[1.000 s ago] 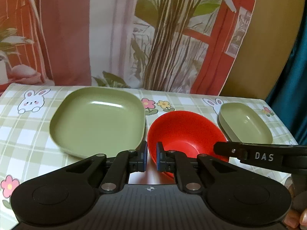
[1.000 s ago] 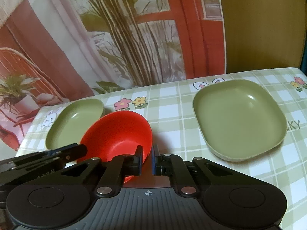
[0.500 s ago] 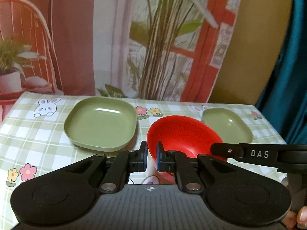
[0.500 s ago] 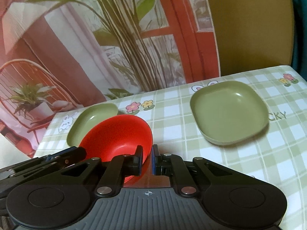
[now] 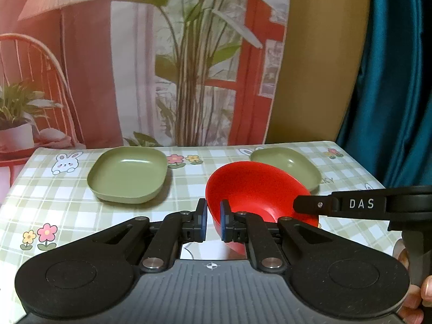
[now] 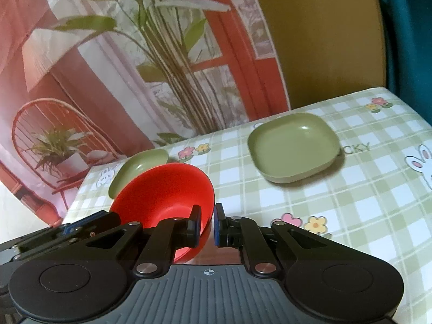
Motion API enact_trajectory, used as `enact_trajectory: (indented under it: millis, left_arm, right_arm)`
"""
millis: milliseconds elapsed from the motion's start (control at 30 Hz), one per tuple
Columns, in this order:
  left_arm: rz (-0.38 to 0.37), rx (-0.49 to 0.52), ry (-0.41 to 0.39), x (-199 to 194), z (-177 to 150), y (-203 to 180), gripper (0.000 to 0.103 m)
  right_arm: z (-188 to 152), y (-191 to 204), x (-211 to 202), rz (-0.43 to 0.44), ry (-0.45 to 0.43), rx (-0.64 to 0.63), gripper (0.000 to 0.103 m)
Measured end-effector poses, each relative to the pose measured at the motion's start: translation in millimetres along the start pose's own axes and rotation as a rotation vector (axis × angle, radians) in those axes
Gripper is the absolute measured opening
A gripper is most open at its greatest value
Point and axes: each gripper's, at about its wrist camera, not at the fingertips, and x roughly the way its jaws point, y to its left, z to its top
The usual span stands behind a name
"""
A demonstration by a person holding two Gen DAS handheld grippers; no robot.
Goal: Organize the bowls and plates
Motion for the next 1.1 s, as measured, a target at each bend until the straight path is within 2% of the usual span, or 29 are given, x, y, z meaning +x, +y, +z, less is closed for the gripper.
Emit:
enact_trajectory:
  millis: [600,1100]
  left_arm:
    - [-0.08,0.069,0.008,-24.6,-21.2,-56.8,0.011]
    - [-0.126,0.116,0.072,-22.7,-40.4,-87.5,0.012]
  right_arm:
    - [-27.8,-58.1,-61.3,-0.033,-0.043,0.048,0.009]
    - [-46.5,-96.5,-76.9,-0.067,-0.031,0.09,0.01]
